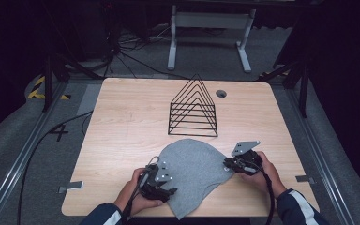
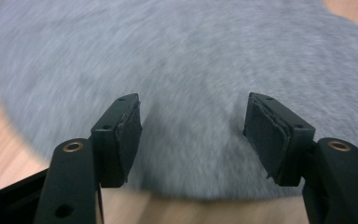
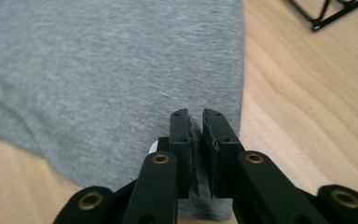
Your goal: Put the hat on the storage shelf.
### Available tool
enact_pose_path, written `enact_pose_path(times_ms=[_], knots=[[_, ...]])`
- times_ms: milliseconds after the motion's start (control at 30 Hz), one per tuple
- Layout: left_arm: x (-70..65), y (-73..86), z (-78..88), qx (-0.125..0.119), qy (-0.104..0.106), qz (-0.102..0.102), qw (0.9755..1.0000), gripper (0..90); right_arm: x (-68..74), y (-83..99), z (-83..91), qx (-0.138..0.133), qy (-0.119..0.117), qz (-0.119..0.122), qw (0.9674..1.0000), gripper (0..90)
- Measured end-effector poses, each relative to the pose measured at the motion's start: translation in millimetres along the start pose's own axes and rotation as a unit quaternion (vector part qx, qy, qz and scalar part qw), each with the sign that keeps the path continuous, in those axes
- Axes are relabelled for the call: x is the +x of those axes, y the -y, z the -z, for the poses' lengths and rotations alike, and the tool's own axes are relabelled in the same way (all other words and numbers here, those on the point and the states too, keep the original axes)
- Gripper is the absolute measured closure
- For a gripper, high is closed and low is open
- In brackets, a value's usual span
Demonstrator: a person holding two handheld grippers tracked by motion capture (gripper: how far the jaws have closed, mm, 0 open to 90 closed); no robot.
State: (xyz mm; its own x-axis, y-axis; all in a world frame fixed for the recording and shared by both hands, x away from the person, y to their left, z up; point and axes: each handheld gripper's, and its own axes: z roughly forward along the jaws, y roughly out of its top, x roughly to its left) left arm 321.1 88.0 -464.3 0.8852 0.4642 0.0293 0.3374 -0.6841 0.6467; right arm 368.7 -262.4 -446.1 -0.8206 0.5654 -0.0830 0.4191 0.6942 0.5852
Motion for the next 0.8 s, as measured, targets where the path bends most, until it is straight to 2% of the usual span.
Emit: enact_pose_path(times_ms=[100, 200, 233, 300, 367, 400, 433, 467, 533, 633, 700, 733, 800], knots=[[19.1, 9.8, 7.7, 0.0, -0.032, 0.023, 0.9992, 35.8, 8.9, 0.0, 1.9, 0.006, -0.019, 0.008, 0.9998, 82.7], [39.1, 18.3, 11.9, -0.001, -0.037, 0.062, 0.9974, 33.2, 24.7, -1.6, 2.4, 0.008, -0.042, 0.019, 0.9989, 82.4], [45.8, 19.8, 13.0, -0.001, -0.041, 0.067, 0.9969, 32.3, 29.7, -2.4, 2.4, 0.01, -0.049, 0.023, 0.9985, 82.2], [58.0, 21.6, 14.0, -0.001, -0.044, 0.09, 0.995, 31.5, 38.9, -4.9, 1.4, 0.012, -0.062, 0.029, 0.9976, 81.2], [70.2, 22.4, 15.0, -0.006, -0.049, 0.11, 0.9927, 30.1, 45.8, -9.2, -0.1, 0.015, -0.072, 0.035, 0.9967, 75.2], [76.3, 21.6, 15.4, -0.009, -0.044, 0.114, 0.9924, 28.5, 47.4, -12.5, -0.9, 0.014, -0.068, 0.039, 0.9969, 71.3], [79.0, 20.7, 15.2, -0.015, -0.041, 0.121, 0.9916, 27.0, 46.4, -16.3, -1.0, 0.007, -0.062, 0.037, 0.9974, 68.1], [81.2, 19.5, 14.8, -0.021, -0.045, 0.119, 0.9917, 26.6, 43.3, -20.0, -0.7, -0.001, -0.053, 0.027, 0.9982, 63.4], [83.5, 15.6, 11.7, -0.017, -0.042, 0.114, 0.9924, 25.7, 30.6, -29.6, -2.4, -0.021, -0.033, 0.006, 0.9992, 56.3], [87.0, 12.2, 7.4, -0.014, -0.038, 0.115, 0.9926, 24.0, 13.3, -40.7, -10.3, -0.035, -0.017, -0.016, 0.9991, 48.9], [90.1, 8.6, 3.2, -0.008, -0.036, 0.115, 0.9927, 22.4, 3.1, -47.4, -19.4, -0.042, -0.017, -0.028, 0.9986, 42.5], [93.0, 6.6, -0.6, -0.005, -0.028, 0.116, 0.9928, 21.7, -0.5, -51.2, -24.1, -0.041, -0.016, -0.036, 0.9984, 39.5], [94.7, 5.7, -2.6, -0.007, -0.028, 0.115, 0.9929, 20.1, -5.4, -60.1, -33.6, -0.034, -0.016, -0.039, 0.9985, 33.9]])
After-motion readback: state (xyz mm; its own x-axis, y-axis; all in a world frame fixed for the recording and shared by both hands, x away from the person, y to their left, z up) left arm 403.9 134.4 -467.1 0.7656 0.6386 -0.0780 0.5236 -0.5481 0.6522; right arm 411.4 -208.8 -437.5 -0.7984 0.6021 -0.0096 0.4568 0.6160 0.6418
